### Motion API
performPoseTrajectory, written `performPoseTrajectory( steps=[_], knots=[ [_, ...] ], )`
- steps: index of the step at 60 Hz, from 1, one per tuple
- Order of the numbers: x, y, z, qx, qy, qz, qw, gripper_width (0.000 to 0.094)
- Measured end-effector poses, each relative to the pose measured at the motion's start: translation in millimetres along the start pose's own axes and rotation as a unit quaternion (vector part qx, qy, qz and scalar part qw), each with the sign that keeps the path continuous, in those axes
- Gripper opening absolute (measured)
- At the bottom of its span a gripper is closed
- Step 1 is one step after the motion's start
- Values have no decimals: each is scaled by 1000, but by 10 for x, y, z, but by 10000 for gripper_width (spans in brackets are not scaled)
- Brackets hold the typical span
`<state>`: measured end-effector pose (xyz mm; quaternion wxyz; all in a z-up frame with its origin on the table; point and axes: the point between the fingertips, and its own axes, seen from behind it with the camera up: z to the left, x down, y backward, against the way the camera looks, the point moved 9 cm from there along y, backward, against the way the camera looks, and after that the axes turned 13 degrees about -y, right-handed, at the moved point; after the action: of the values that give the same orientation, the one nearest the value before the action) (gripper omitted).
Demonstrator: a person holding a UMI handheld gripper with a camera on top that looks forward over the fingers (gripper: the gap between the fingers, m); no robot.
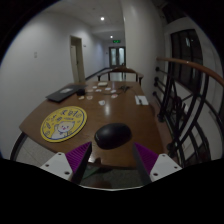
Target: Arrange mouse
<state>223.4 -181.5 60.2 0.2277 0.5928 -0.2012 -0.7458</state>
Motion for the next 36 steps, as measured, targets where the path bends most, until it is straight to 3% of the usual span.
performPoseTrajectory(
  steps=[5, 8, 22, 26, 36],
  knots=[
    [80, -157, 58, 6, -9, 29, 1000, 827],
    [-2, -455, 131, 25, 5, 4, 1000, 823],
    [-252, -949, 348, 49, -7, -9, 999, 793],
    [-253, -1027, 416, 35, -8, -17, 999, 501],
    [-251, -1008, 409, 21, -31, -29, 999, 368]
  ],
)
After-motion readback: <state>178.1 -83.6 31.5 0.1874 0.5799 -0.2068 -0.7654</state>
